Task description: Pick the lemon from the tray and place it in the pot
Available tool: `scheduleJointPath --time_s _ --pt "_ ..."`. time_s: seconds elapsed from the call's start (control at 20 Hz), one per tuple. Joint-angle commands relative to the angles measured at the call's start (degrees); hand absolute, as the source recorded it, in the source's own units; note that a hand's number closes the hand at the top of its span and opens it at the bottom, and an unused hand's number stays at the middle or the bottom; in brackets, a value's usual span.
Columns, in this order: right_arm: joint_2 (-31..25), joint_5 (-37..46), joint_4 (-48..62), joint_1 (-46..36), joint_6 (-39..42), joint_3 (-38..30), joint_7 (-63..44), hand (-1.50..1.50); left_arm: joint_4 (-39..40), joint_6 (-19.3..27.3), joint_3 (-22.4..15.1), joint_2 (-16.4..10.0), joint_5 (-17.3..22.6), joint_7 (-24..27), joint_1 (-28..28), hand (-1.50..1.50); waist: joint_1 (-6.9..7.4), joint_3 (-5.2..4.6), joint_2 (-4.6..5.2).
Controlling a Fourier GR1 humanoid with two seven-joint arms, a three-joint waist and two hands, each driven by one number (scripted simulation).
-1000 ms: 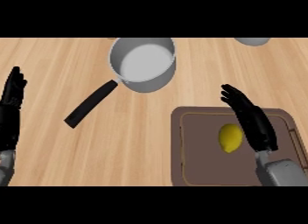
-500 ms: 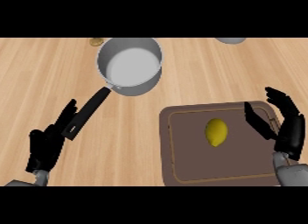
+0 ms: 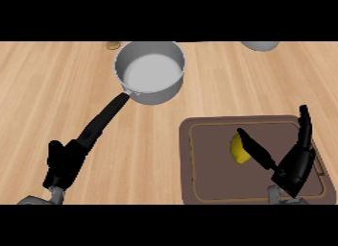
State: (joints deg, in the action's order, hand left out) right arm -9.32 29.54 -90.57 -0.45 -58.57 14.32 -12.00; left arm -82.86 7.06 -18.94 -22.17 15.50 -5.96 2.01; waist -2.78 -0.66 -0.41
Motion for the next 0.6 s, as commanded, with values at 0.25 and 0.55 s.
scheduleJointPath --time_s 0.25,0.55 --pt "5.8 16.2 -11.9 0.5 13.3 -1.5 -31.7 -1.50 4.0 -1.7 0.1 1.9 0.4 0.5 2.3 0.00 0.86 0.17 0.13" --pt "8.7 18.2 -14.6 -3.0 27.4 -3.3 -48.1 -1.50 4.5 -3.6 1.4 1.5 0.6 -0.5 4.8 0.00 2.26 0.52 0.42"
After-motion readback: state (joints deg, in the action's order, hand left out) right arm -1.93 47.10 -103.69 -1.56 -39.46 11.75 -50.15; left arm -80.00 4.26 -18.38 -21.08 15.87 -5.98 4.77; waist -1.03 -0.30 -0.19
